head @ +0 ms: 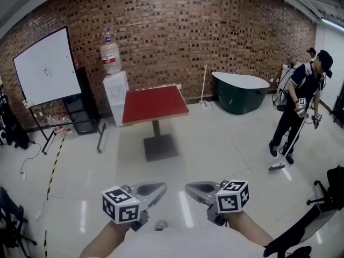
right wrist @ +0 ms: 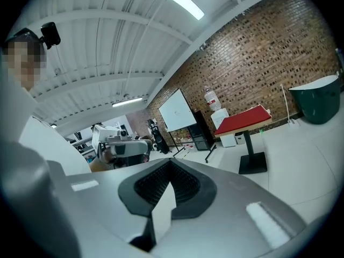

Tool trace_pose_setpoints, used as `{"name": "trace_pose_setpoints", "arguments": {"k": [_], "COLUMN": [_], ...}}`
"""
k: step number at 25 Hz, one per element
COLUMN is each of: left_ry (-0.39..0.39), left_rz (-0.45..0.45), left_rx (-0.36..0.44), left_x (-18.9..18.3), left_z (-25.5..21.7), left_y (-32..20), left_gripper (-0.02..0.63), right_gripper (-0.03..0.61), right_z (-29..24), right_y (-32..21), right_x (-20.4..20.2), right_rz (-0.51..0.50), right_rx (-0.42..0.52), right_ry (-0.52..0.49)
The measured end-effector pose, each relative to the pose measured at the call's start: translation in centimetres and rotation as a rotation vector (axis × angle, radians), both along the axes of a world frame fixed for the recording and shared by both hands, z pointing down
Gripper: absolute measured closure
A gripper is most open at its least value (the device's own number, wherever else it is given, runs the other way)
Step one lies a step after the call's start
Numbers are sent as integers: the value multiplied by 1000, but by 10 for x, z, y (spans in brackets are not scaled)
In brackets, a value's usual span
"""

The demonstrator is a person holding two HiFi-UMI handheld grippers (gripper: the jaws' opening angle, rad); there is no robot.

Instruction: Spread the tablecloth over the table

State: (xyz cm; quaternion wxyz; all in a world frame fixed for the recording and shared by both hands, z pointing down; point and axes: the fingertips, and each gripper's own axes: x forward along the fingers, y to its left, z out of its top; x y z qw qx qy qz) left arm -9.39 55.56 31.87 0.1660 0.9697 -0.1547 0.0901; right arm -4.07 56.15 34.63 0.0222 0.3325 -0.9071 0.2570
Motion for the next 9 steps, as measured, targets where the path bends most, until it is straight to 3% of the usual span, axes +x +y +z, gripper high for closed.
{"name": "trace_pose_setpoints", "arguments": {"k": [9], "left_ry": [-5], "left_rz": [6], "left_rx": [-6], "left_x": [7], "left_z": [-22], "left_y": [21], "left_gripper": [614], "right_gripper": [578], "right_z": [-24], "right_y": [20], "right_x": [9], "right_rz": [10], "right_rx": [5], "right_ry": [3]}}
